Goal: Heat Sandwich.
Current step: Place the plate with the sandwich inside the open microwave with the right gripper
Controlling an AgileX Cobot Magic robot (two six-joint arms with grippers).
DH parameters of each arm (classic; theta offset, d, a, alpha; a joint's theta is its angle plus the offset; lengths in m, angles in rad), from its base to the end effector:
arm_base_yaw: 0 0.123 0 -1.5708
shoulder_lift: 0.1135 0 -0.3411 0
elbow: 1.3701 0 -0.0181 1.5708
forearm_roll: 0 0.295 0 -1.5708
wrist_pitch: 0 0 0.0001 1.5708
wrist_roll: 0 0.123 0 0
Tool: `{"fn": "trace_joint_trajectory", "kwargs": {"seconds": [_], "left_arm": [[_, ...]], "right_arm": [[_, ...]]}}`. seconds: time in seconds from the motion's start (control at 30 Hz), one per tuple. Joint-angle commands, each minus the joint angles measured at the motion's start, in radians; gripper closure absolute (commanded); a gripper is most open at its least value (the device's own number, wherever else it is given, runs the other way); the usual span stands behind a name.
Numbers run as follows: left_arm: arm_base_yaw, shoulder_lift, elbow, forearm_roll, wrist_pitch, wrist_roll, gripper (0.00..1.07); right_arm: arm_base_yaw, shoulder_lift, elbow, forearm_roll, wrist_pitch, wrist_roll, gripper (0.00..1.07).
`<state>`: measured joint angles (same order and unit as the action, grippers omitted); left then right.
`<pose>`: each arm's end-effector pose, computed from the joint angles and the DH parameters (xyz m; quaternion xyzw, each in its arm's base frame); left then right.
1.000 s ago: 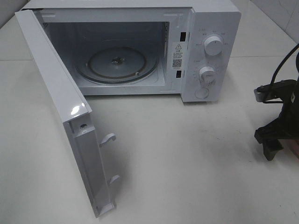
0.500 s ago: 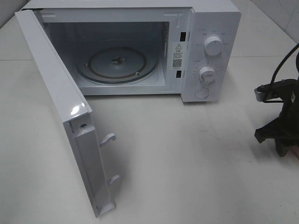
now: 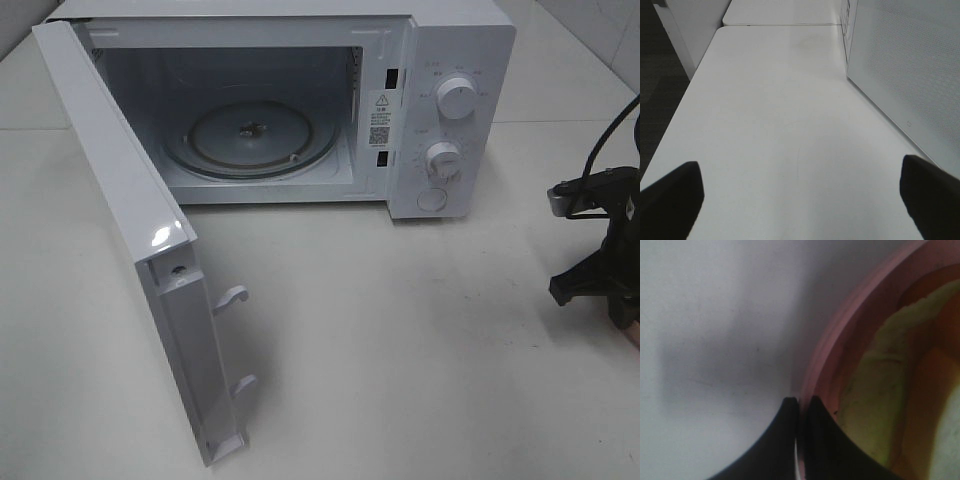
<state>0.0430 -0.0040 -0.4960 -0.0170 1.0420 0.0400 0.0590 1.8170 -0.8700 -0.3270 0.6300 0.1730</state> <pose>0.0070 -0.0015 0.2847 -0.0010 0.8483 0.0135 0.5294 0.3398 -0.0033 0.1105 -0.0712 0.9915 -0.0958 0.0514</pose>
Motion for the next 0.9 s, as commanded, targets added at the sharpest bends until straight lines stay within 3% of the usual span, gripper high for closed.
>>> {"fn": "trace_joint_trajectory", "kwargs": {"seconds": [0.03, 0.47, 0.9], "left_arm": [[0.000, -0.029, 0.001, 0.000, -0.006, -0.004, 0.08], [0.000, -0.029, 0.001, 0.000, -0.006, -0.004, 0.08], [0.000, -0.029, 0.001, 0.000, -0.006, -0.004, 0.08]], "right_arm": [[-0.001, 0.004, -0.003, -0.011, 0.012, 0.005, 1.07], [0.048, -0.034, -0.003, -0.159, 0.081, 0.130, 1.07], [0.122, -0.093, -0.002, -0.167, 0.177, 0.141, 1.07]]}}
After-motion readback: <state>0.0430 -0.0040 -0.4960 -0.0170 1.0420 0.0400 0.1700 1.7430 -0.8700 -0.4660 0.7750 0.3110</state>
